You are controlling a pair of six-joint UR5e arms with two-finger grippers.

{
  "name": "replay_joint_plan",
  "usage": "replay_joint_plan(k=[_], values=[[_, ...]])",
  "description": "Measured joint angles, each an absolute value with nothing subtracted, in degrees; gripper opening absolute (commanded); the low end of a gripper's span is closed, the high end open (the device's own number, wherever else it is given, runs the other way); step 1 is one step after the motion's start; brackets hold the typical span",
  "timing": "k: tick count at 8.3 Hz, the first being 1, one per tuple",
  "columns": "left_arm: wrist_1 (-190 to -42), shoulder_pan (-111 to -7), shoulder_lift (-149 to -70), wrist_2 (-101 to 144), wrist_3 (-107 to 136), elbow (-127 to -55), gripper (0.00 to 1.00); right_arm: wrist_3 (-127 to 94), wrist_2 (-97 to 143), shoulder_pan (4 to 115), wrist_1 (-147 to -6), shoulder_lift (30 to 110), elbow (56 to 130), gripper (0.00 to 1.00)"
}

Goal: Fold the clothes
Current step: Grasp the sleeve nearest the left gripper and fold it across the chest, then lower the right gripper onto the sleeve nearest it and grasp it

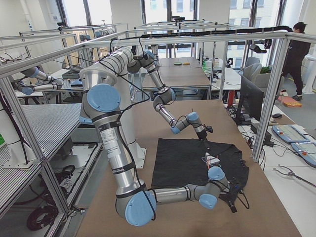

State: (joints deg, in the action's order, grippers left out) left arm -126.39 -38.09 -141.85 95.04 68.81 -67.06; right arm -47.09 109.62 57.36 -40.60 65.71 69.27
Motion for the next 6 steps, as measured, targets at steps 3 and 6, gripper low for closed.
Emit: replay_joint_plan(k=[3, 6], values=[[-126.39, -38.06, -141.74, 95.09, 68.7, -67.06, 1.0, -47.89, 108.87, 56.15, -39.99, 64.49, 68.0, 0.79], [-126.39, -38.06, -141.69, 95.1, 68.62, -67.06, 1.0, -49.85, 107.42, 55.58, -39.98, 60.9, 64.29, 0.69]])
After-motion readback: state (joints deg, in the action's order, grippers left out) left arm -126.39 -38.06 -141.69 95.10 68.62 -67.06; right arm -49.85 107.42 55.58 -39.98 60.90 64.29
